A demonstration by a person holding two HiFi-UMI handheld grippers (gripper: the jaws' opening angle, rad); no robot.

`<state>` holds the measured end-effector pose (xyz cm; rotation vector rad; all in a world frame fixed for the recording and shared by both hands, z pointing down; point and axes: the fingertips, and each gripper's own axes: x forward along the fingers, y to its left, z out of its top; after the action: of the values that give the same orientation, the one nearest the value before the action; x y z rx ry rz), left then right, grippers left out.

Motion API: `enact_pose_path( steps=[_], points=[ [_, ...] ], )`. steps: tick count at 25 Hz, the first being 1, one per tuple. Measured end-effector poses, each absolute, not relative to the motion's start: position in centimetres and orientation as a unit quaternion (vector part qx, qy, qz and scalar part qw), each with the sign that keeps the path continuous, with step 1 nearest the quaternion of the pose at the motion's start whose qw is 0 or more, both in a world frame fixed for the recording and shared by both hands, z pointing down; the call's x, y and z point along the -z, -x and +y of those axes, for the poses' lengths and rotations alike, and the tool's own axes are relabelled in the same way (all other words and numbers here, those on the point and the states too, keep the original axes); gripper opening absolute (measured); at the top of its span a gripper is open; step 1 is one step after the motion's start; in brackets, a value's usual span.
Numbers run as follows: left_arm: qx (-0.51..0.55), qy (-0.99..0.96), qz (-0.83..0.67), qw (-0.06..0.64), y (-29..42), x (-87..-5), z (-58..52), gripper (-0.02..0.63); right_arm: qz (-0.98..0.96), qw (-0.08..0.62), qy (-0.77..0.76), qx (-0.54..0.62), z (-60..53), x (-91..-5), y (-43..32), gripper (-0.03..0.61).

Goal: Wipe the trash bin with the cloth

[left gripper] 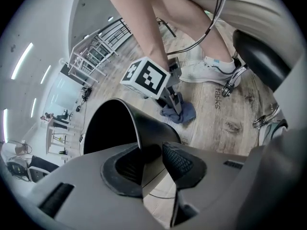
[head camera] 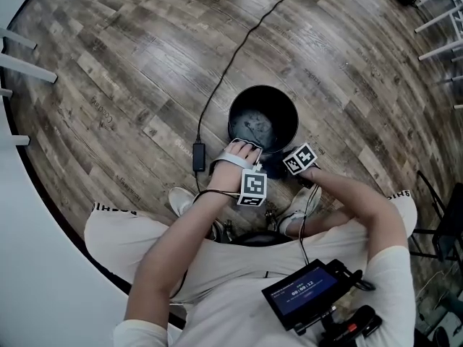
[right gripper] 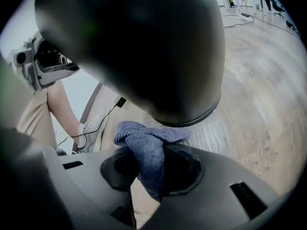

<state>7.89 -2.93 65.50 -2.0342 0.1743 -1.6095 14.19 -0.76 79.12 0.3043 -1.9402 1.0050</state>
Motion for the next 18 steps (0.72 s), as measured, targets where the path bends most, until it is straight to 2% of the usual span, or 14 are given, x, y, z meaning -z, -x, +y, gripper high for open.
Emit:
enact_pose_path(
  steps=[2,4,7,14,18],
  points=[
    [0.597,0.755,0.068,0.265,-7.8,-65.6,-3.0,0.121,-0.774,0.478,-0.123,-0.398,0.0,-76.9,-14.8,0.097],
    [0.603,0.749,0.08,0.262,-7.3,-65.7,-3.5,0.166,-0.765,0.495,-0.125,-0.393,0.7,-74.1,-15.3,0.097],
    [0.611,0.743,0.103,0.253,-6.1,-65.4,-4.3,0.195,-0.763,0.494,-0.125,-0.399,2.0,-69.3,-15.2,0.097],
    [0.62,0.737,0.107,0.249,-4.7,-65.7,-4.3,0.193,-0.806,0.469,-0.126,-0.338,2.1,-61.5,-12.2,0.097],
    [0.623,0.734,0.097,0.252,-4.8,-65.7,-3.7,0.143,-0.807,0.473,-0.156,-0.318,0.7,-61.7,-12.5,0.097]
  ],
)
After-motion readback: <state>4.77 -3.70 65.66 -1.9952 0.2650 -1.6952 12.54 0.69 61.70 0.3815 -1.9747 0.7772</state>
